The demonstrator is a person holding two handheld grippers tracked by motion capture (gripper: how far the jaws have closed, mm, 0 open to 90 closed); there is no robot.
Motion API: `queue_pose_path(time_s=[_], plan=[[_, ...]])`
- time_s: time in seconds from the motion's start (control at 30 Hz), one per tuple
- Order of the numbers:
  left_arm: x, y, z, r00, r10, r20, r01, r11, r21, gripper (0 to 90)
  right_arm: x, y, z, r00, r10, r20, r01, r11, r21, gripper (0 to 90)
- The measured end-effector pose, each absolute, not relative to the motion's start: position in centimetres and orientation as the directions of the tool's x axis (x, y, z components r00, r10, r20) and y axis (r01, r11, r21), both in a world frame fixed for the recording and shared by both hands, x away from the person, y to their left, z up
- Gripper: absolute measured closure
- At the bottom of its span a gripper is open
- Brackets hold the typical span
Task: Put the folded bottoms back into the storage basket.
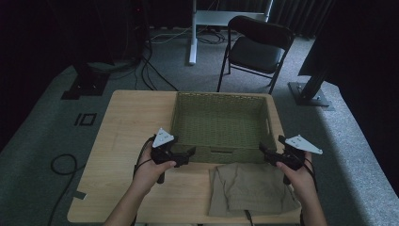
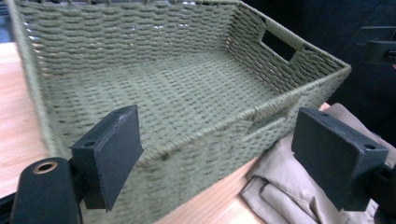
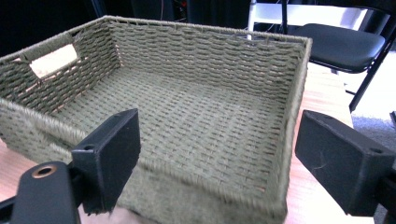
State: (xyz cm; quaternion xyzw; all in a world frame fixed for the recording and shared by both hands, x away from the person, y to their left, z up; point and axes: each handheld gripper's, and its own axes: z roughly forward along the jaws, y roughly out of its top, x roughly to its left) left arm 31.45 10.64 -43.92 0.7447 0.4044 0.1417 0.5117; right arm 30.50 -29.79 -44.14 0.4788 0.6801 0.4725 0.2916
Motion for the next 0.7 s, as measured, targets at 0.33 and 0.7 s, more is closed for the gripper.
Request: queue_pose_path(time_s=[0.33, 0.7], plan=[[30.1, 9.0, -45.4, 0.659, 0.714, -0.235, 0.463, -0.14, 0.875, 16.9, 28.4, -30.3, -46.2, -0.368, 0.927, 0.064, 0.391, 0.092, 0.916, 13.5], [29.2, 7.2, -47.7, 0.672, 0.695, -0.256, 0.488, -0.156, 0.859, 16.9, 27.3, -30.6, -47.7, -0.361, 0.93, 0.075, 0.388, 0.076, 0.919, 13.4]])
